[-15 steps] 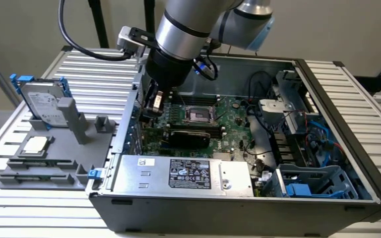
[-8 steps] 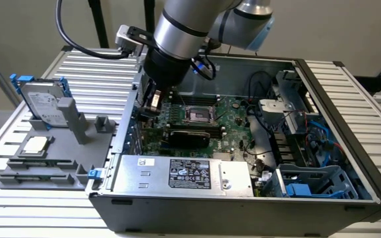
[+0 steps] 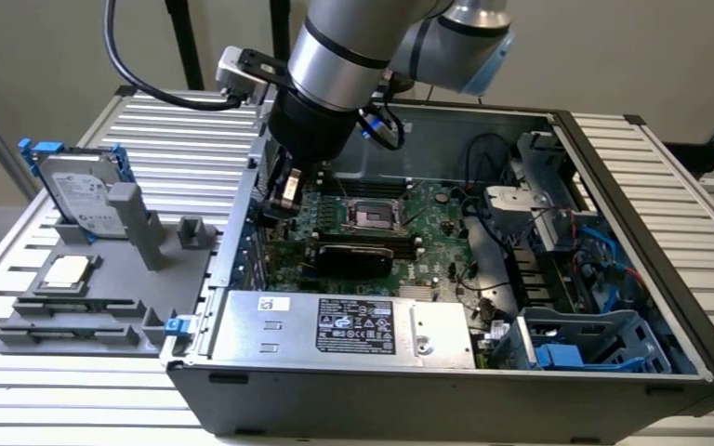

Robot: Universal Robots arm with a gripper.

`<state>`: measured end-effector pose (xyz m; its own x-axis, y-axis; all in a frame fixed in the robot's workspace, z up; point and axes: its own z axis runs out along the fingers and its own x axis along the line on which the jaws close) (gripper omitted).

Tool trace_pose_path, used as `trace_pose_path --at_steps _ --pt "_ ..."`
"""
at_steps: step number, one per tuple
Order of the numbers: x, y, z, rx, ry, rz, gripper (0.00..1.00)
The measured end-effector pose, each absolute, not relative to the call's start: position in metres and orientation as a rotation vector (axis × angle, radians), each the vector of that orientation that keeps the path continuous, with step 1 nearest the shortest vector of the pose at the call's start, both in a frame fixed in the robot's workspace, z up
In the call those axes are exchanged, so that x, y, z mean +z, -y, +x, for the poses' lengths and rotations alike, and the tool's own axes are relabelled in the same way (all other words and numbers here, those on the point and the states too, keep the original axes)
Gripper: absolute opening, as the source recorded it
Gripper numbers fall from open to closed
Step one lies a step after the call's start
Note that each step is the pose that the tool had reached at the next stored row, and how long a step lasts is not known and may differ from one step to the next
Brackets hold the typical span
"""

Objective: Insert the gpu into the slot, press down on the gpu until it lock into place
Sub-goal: 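Press down on the gpu until it lock into place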

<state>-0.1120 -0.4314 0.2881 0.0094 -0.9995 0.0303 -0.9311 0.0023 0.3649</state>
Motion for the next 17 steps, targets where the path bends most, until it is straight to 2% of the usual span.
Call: trace_pose_path --at_steps 6,9,17 --pt "0.2892 0.4312 -0.1119 -0.347 2.004 2.012 0.11" --pt "0.2920 0.4314 -0.1107 -0.330 2.012 2.019 0.11" --pt "0.2921 0.4320 -0.1087 -0.196 2.091 2.094 0.11"
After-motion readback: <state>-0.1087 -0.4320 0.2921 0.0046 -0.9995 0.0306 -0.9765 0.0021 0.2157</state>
